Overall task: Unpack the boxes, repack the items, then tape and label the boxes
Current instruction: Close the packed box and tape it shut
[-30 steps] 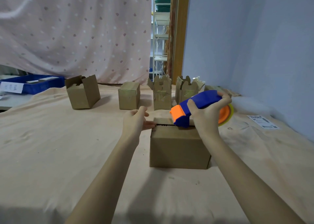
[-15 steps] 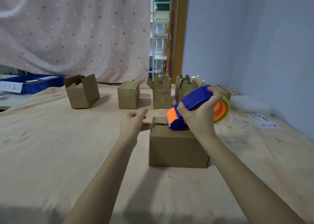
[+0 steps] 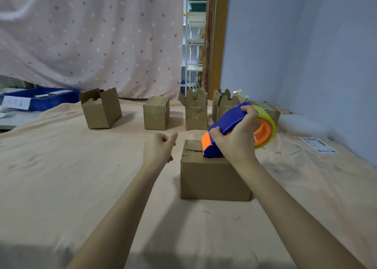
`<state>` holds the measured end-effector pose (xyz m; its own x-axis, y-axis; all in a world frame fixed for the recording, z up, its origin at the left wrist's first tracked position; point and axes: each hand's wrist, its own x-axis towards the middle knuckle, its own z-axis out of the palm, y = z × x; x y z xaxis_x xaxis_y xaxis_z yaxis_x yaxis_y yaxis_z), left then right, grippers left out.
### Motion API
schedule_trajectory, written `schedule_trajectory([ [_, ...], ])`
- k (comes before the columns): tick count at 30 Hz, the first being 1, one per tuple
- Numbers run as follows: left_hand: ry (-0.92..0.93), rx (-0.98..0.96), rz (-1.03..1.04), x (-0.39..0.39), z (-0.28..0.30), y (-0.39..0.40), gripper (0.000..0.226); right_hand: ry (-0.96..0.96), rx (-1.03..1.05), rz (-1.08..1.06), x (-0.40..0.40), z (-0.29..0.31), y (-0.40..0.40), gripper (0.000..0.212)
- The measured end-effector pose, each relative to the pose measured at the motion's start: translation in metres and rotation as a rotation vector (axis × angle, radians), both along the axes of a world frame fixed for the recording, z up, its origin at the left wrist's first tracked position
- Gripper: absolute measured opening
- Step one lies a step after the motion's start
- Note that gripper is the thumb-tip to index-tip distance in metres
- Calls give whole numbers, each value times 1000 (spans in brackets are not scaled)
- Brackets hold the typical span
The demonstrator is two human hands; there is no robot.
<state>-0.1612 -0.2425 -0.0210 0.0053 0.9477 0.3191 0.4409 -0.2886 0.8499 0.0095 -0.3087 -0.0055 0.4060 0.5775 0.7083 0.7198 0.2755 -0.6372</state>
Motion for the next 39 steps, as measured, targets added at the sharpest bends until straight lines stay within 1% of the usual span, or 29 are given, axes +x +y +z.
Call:
schedule_trajectory([
  [3,127,87,71,1,0,3,44,-2,16,-13,1,-2,0,79],
  [5,135,65,76,2,-4,6,42,5,20,-21,2,-2,0,77],
  [8,100,13,95,2,-15,6,40,19,12,-33,1,-3,-1,75],
  [9,103,29,104,2,-15,6,41,22,14,-36,1,-4,-1,75],
  [12,177,158,137,4,-4,8,41,32,27,-45,2,-5,-2,74],
  [14,191,185,119,3,2,10,40,32,35,-53,3,-5,-2,73],
  [17,129,98,70,1,-11,12,39,31,31,-58,2,-7,-2,72],
  [22,-158,-69,3,9,-36,9,44,35,24,-41,3,-6,1,73],
  [27,-319,-188,-72,24,-51,1,46,24,30,-54,3,-7,2,72],
  [30,-412,-289,-78,32,-51,0,48,34,26,-60,3,-7,2,74],
  [34,-395,-420,-115,32,-46,1,38,26,18,-56,2,-7,2,74],
  [36,-362,-467,-108,33,-39,-1,38,29,23,-55,2,-8,3,74],
  [38,-249,-524,-79,32,-33,-3,39,36,23,-61,3,-8,3,74],
  [39,-178,-575,-71,31,-30,-6,45,38,23,-63,2,-8,4,74],
])
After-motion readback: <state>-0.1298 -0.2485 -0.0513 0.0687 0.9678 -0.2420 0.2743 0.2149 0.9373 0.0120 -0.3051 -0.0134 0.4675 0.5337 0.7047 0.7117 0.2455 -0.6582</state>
